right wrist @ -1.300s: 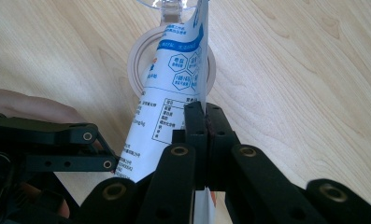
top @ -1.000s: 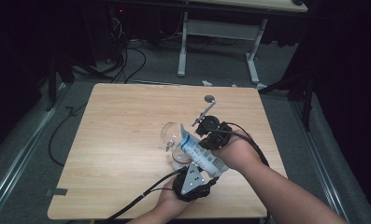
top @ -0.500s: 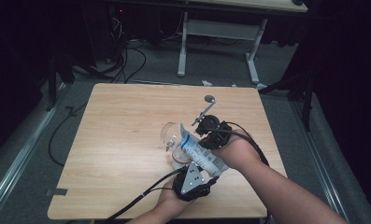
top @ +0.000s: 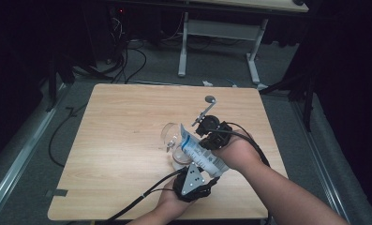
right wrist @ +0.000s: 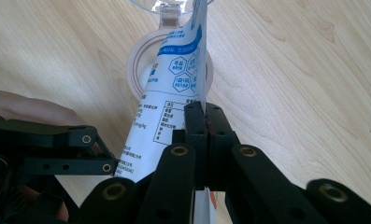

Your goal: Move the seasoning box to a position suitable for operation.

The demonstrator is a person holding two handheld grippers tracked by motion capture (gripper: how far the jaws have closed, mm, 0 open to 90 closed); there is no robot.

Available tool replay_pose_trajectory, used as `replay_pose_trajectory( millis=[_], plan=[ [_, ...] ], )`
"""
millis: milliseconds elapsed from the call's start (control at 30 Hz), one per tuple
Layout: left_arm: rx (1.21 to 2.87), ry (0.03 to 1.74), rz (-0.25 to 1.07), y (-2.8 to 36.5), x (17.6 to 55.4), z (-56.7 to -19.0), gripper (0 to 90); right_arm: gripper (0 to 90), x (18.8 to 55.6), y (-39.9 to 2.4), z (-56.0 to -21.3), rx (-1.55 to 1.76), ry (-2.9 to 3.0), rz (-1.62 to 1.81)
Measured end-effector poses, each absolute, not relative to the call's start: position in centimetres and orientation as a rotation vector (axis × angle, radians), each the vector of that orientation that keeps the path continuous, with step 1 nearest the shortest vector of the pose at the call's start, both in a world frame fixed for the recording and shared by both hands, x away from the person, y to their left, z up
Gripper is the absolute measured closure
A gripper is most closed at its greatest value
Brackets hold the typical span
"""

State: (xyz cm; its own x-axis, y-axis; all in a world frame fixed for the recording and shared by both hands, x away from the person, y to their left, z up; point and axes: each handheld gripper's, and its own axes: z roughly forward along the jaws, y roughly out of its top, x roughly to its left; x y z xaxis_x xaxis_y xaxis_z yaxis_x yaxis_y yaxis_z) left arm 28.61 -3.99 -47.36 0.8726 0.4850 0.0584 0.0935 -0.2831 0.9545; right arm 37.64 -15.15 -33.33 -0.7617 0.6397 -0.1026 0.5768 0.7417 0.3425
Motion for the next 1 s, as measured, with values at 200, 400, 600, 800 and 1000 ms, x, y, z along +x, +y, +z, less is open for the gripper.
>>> replay_pose_trajectory(
  millis=[200, 400, 600, 800, 1000],
  plan=[
    [1.837, 0.434, 0.404, -4.01, 28.59, -47.38, 52.1, 90.0, 37.71, -15.17, -33.41, 0.963, 2.733, 0.429],
    [1.839, 0.431, 0.407, -3.99, 28.53, -47.39, 52.3, 90.0, 37.7, -15.15, -33.54, 0.967, 2.736, 0.432],
    [1.839, 0.428, 0.41, -3.93, 28.49, -47.29, 52.4, 90.0, 37.65, -15.06, -33.49, 0.965, 2.735, 0.433],
    [1.835, 0.426, 0.412, -3.93, 28.46, -47.23, 52.5, 90.0, 37.59, -15.01, -33.4, 0.962, 2.735, 0.429],
    [1.832, 0.429, 0.41, -3.89, 28.49, -47.13, 52.6, 90.0, 37.63, -14.99, -33.32, 0.961, 2.733, 0.431]
  ],
)
